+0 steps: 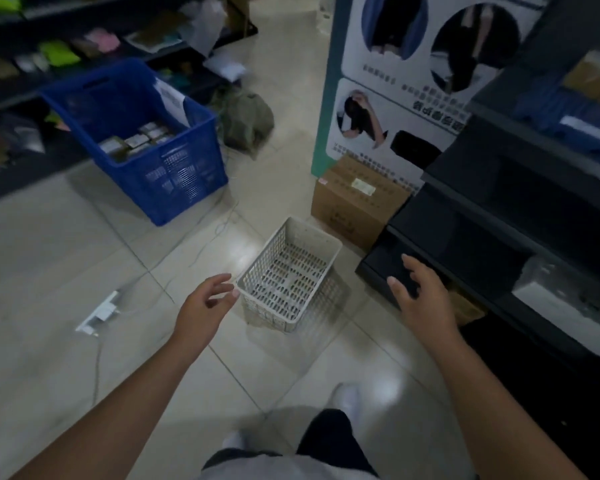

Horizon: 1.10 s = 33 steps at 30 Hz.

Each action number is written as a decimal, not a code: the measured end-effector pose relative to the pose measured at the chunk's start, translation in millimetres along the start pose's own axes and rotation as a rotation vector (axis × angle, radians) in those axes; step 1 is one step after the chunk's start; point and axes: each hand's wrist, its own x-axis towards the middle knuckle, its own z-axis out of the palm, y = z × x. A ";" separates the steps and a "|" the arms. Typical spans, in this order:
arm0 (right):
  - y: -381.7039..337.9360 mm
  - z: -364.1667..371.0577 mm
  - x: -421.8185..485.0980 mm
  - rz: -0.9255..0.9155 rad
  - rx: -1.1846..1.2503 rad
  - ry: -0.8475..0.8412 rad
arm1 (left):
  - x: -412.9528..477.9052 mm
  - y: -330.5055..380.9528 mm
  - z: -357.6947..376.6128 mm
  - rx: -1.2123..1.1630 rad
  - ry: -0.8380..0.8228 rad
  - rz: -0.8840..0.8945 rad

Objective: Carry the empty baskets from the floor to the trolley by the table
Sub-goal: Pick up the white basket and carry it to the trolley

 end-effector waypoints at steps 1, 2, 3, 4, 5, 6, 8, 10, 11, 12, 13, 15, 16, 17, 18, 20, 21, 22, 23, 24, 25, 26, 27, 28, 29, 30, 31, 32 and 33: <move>5.3 0.2 24.3 -0.021 -0.014 -0.032 | 7.0 2.2 11.6 -0.016 0.044 -0.021; 10.4 0.6 48.1 -0.045 -0.027 -0.065 | 13.2 4.5 23.0 -0.034 0.093 -0.045; 14.8 1.2 70.9 -0.069 -0.041 -0.097 | 18.6 6.7 33.9 -0.051 0.140 -0.073; 18.2 2.0 93.0 -0.089 -0.055 -0.128 | 24.0 8.6 44.6 -0.069 0.183 -0.103; 21.1 3.3 114.5 -0.104 -0.071 -0.161 | 29.9 9.7 54.8 -0.084 0.220 -0.133; 24.0 5.1 135.1 -0.117 -0.092 -0.197 | 36.6 9.2 65.0 -0.098 0.254 -0.165; 29.3 10.1 171.2 -0.130 -0.135 -0.266 | 49.0 7.0 83.0 -0.114 0.311 -0.226; 32.7 18.2 206.9 -0.132 -0.158 -0.324 | 63.2 4.9 98.2 -0.113 0.349 -0.274; 33.9 23.7 224.5 -0.136 -0.168 -0.351 | 71.3 3.0 104.5 -0.117 0.362 -0.292; 34.9 30.4 241.1 -0.138 -0.181 -0.380 | 79.9 -0.1 109.9 -0.124 0.379 -0.309; 36.0 38.1 257.2 -0.140 -0.195 -0.407 | 89.9 -3.8 114.1 -0.126 0.398 -0.328; 38.8 54.4 288.5 -0.135 -0.225 -0.448 | 113.1 -11.7 120.5 -0.119 0.421 -0.384; 40.7 63.2 303.6 -0.137 -0.238 -0.466 | 125.9 -15.9 122.9 -0.116 0.428 -0.410; 43.6 71.9 318.5 -0.142 -0.249 -0.487 | 137.6 -21.1 125.8 -0.113 0.434 -0.431; 47.6 80.3 334.5 -0.142 -0.257 -0.503 | 148.6 -26.8 129.6 -0.108 0.436 -0.449; 58.6 99.8 370.1 -0.140 -0.277 -0.537 | 168.7 -41.1 140.6 -0.096 0.449 -0.493; 65.2 113.0 388.8 -0.144 -0.285 -0.557 | 179.1 -50.6 146.5 -0.093 0.468 -0.516; 73.5 128.8 407.7 -0.151 -0.286 -0.569 | 190.1 -62.4 152.8 -0.089 0.491 -0.539; 83.7 146.6 426.6 -0.157 -0.283 -0.572 | 202.6 -75.3 159.4 -0.087 0.515 -0.559; 95.6 165.0 444.4 -0.155 -0.281 -0.574 | 214.5 -89.9 166.7 -0.087 0.529 -0.581; 109.7 184.4 461.8 -0.144 -0.277 -0.577 | 227.3 -108.4 174.7 -0.086 0.537 -0.605; 126.6 205.0 478.6 -0.126 -0.278 -0.582 | 240.3 -130.2 184.2 -0.082 0.546 -0.632; 145.6 225.0 493.8 -0.104 -0.286 -0.591 | 251.6 -153.5 195.1 -0.078 0.557 -0.665; 166.5 246.4 508.1 -0.088 -0.293 -0.595 | 263.1 -180.0 206.4 -0.079 0.569 -0.698; 188.2 270.2 522.2 -0.084 -0.301 -0.598 | 276.5 -209.2 217.2 -0.087 0.587 -0.727; 209.5 295.9 535.9 -0.088 -0.313 -0.605 | 290.8 -239.9 227.4 -0.097 0.601 -0.763; 231.8 322.7 548.2 -0.093 -0.336 -0.612 | 304.4 -272.7 237.5 -0.102 0.611 -0.805; 255.3 350.1 558.6 -0.099 -0.368 -0.614 | 317.8 -306.3 246.9 -0.094 0.616 -0.846; 279.2 377.8 567.4 -0.112 -0.408 -0.612 | 331.9 -339.3 255.4 -0.088 0.616 -0.879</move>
